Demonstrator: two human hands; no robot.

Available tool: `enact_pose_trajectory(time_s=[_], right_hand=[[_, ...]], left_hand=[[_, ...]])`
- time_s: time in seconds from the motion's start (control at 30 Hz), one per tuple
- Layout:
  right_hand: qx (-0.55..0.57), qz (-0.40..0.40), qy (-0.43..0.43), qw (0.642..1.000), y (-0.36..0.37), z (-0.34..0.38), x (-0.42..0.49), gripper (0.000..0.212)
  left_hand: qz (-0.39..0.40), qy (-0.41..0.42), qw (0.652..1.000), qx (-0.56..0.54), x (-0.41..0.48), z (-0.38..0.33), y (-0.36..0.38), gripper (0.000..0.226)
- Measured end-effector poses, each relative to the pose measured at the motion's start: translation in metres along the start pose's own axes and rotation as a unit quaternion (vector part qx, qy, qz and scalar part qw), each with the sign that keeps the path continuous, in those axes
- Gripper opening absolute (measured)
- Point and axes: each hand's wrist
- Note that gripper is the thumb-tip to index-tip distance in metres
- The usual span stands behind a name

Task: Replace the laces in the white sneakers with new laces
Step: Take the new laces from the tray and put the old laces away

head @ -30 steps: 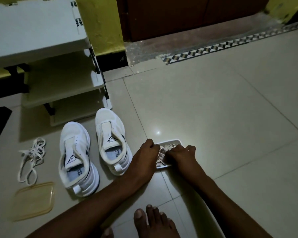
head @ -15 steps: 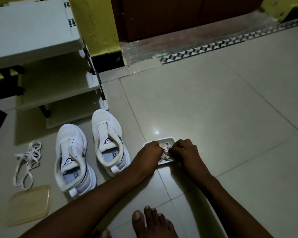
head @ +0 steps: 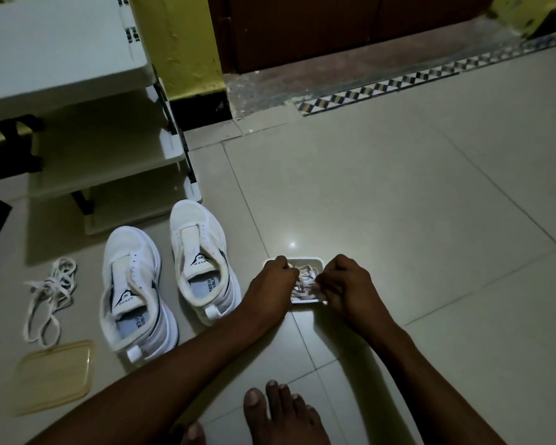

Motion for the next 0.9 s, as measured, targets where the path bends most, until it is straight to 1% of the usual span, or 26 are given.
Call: enact_pose_trajectory(time_s=[0.07, 0.1, 0.17, 0.2, 0.27, 0.3, 0.33, 0.37, 0.4, 0.47, 0.53, 0.57, 0.63, 0.73, 0.8, 0.9], right_hand=[[-0.018, -0.028, 0.01, 0.999, 0.003, 0.009, 0.011, 0.008], [-0.048, -0.025, 0.002, 0.999, 0.004, 0.014, 0.018, 0.01], [-0.161, 0.02, -0.03, 0.986, 0.013, 0.019, 0.03, 0.01], [-0.207, 0.052, -0.04, 0.976, 0.017, 0.022, 0.035, 0.012], [-0.261, 0.106, -0.064, 0.957, 0.024, 0.028, 0.043, 0.024], [-0.272, 0.131, -0.067, 0.951, 0.025, 0.03, 0.046, 0.024], [-0.275, 0.151, -0.064, 0.947, 0.024, 0.031, 0.048, 0.021], [-0.276, 0.162, -0.061, 0.946, 0.022, 0.032, 0.05, 0.017], [-0.267, 0.16, -0.057, 0.949, 0.019, 0.031, 0.049, 0.015], [-0.236, 0.118, -0.059, 0.963, 0.012, 0.028, 0.041, 0.015], [-0.214, 0.076, -0.072, 0.971, 0.008, 0.021, 0.027, 0.024], [-0.214, 0.073, -0.081, 0.971, 0.008, 0.018, 0.022, 0.026], [-0.232, 0.094, -0.091, 0.964, 0.01, 0.017, 0.02, 0.021], [-0.269, 0.138, -0.066, 0.951, 0.014, 0.024, 0.036, 0.014], [-0.27, 0.143, -0.053, 0.951, 0.015, 0.031, 0.045, 0.015], [-0.247, 0.119, -0.042, 0.961, 0.009, 0.034, 0.05, 0.019]], left_hand=[[-0.002, -0.006, 1.0, -0.007, 0.0, 0.001, 0.002, 0.019], [-0.012, -0.014, 1.0, -0.022, 0.0, 0.001, 0.003, 0.015], [-0.049, -0.032, 0.996, -0.061, -0.001, 0.003, 0.003, 0.01], [-0.062, -0.045, 0.994, -0.081, -0.002, 0.005, 0.004, 0.012], [-0.099, -0.056, 0.989, -0.09, -0.005, 0.005, 0.002, 0.01], [-0.113, -0.058, 0.988, -0.083, -0.007, 0.005, 0.001, 0.006], [-0.123, -0.052, 0.988, -0.072, -0.009, 0.005, 0.0, 0.007], [-0.132, -0.029, 0.99, -0.043, -0.012, 0.005, 0.001, 0.011], [-0.133, -0.013, 0.991, -0.024, -0.014, 0.005, 0.002, 0.011], [-0.121, -0.005, 0.993, -0.011, -0.018, 0.004, 0.006, 0.009], [-0.102, -0.006, 0.995, -0.014, -0.019, 0.004, 0.008, 0.016], [-0.098, -0.007, 0.995, -0.023, -0.017, 0.004, 0.009, 0.019], [-0.095, -0.018, 0.994, -0.053, -0.011, 0.003, 0.008, 0.019], [-0.079, -0.044, 0.994, -0.059, -0.004, 0.001, 0.002, 0.009], [-0.097, -0.036, 0.992, -0.071, -0.006, 0.005, -0.003, 0.009], [-0.162, -0.016, 0.978, -0.129, -0.02, 0.012, -0.02, 0.015]])
Point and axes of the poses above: each hand's wrist, its own x-axis towards the middle knuckle, its own y-axis out of the palm, z = x × y, and after that the axes turned 8 degrees about -z, right-handed
